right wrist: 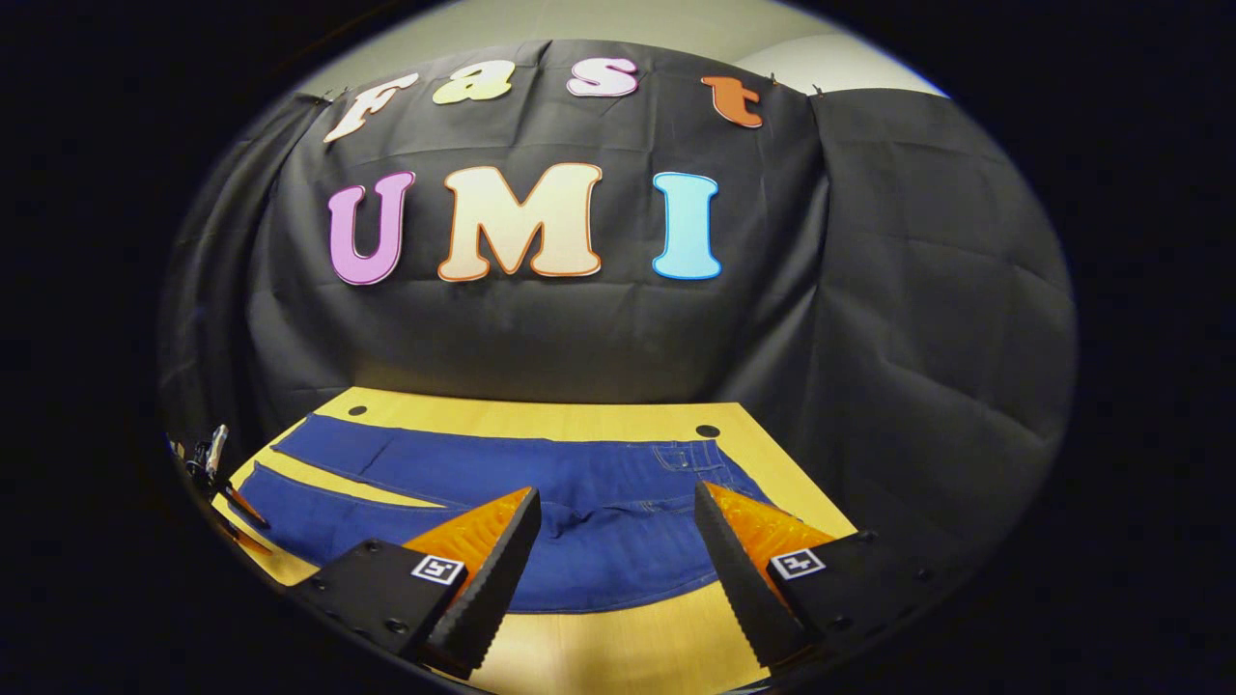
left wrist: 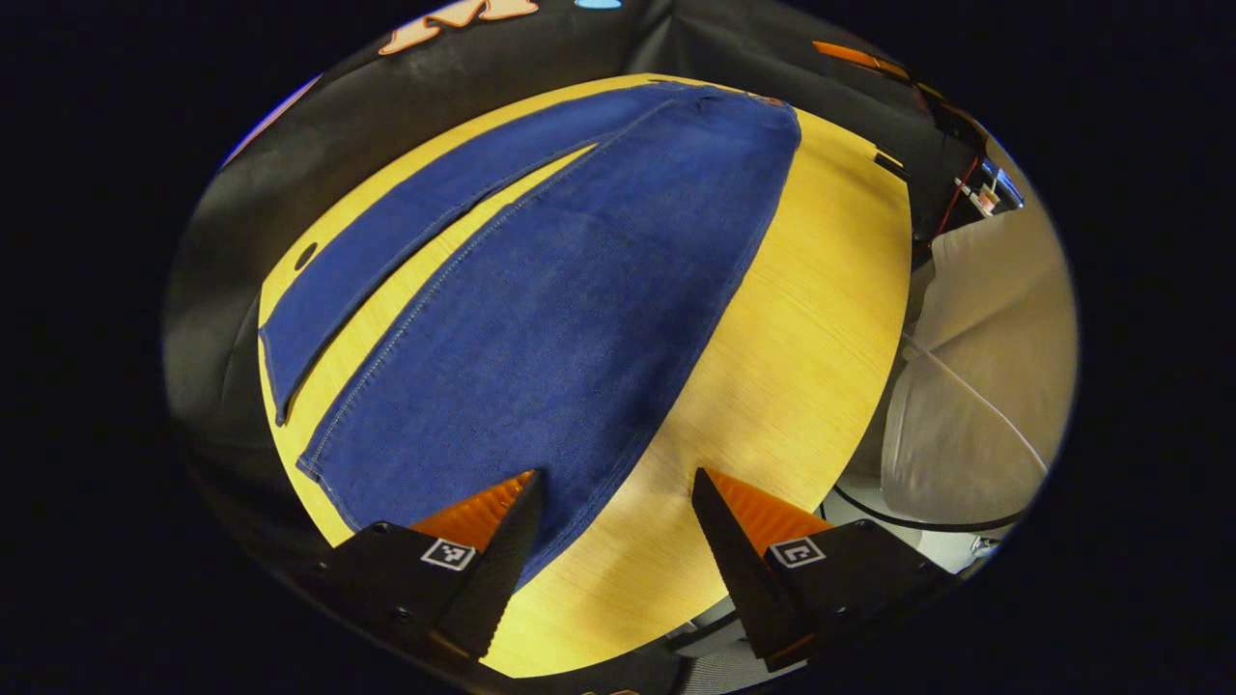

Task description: Grasp the waist and the cuffs of the jeans and fold them to make the two legs overlap; first hold the waist and fold one-third of the jeans toward the cuffs, then hold the cuffs and fold the remaining one-third in the same direction to finish folding.

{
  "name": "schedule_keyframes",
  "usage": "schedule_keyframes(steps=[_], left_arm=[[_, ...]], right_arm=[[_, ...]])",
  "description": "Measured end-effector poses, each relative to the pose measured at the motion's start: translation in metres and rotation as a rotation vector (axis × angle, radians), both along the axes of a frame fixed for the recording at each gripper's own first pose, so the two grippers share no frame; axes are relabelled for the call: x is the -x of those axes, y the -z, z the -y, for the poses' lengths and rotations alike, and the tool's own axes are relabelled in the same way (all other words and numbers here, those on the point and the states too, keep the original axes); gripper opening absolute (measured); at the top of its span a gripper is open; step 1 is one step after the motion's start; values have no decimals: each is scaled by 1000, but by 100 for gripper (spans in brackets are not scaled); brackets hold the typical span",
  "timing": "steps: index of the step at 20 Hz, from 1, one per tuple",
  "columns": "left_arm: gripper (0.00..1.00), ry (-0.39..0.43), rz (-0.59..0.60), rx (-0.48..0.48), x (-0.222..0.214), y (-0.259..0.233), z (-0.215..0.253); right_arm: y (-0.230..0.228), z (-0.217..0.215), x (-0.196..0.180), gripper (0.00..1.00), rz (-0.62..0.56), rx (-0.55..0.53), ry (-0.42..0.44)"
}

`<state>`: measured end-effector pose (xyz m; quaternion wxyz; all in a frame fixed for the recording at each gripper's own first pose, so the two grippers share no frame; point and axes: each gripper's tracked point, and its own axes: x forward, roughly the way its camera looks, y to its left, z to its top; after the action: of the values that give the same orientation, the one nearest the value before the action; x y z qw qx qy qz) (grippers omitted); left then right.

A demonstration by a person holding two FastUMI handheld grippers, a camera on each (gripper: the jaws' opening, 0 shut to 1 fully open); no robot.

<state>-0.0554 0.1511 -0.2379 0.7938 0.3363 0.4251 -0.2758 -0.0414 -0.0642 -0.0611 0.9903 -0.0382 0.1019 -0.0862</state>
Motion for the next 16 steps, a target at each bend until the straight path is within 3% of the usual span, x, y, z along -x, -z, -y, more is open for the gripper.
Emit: schedule_keyframes(steps=[11,13,14,15,16], left_arm=[[88,-7,-91,-70,-2,5,-7],[84,-6,-111,-97,-4,4,-8],[77,0,-119,-112,-3,4,-8],[77,2,-126,-134,-5,5,-10],[68,5,-131,-149,-6,5,-11]], right_arm=[[16,-1,-10,99,-38,-3,-25],[21,-3,-15,99,-46,-11,-39],[23,-4,-16,99,-50,-14,-49],[24,-5,-19,99,-58,-15,-59],[28,-5,-22,99,-70,-11,-67]])
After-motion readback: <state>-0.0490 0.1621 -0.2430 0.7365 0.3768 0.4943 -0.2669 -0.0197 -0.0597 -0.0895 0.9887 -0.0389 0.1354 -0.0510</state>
